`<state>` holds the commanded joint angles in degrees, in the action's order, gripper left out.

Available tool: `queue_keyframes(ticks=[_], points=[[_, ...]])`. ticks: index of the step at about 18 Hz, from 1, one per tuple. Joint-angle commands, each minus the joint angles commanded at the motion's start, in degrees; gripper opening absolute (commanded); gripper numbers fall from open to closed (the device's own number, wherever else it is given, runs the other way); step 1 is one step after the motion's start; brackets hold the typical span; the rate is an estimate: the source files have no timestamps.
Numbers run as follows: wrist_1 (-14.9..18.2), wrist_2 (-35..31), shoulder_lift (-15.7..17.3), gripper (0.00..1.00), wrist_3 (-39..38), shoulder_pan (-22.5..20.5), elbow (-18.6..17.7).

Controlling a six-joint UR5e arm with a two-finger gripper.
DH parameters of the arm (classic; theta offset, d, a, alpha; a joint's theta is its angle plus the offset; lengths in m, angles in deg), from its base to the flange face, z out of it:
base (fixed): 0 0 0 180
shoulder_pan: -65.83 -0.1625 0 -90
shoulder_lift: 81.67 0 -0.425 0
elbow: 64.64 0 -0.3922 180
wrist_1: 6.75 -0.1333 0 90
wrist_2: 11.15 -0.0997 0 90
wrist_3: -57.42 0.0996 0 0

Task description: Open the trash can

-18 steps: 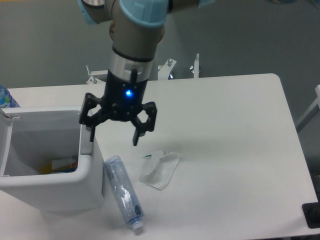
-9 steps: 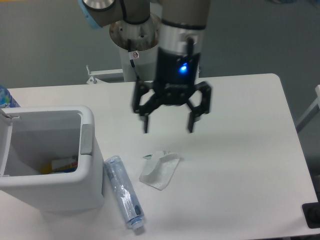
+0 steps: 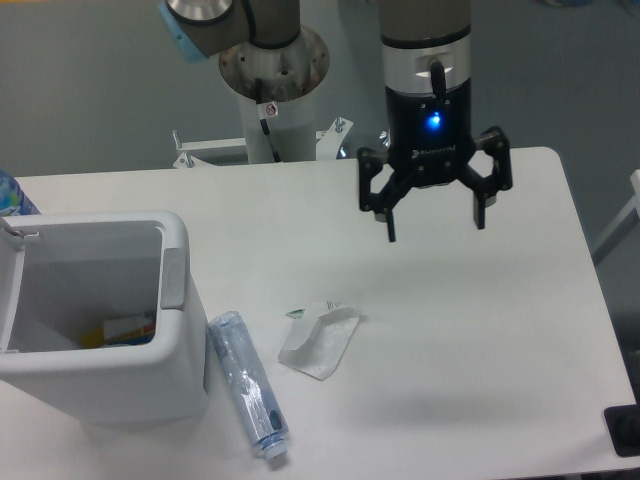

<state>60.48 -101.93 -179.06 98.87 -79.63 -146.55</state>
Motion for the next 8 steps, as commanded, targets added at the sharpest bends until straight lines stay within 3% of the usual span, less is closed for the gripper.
queue_keyframes(ticks=[3, 8], points=[[-0.08, -0.27, 1.24, 1.00, 5.47, -0.09, -2.11], [-0.52, -0.27, 1.94, 1.00, 6.36, 0.09, -3.52]])
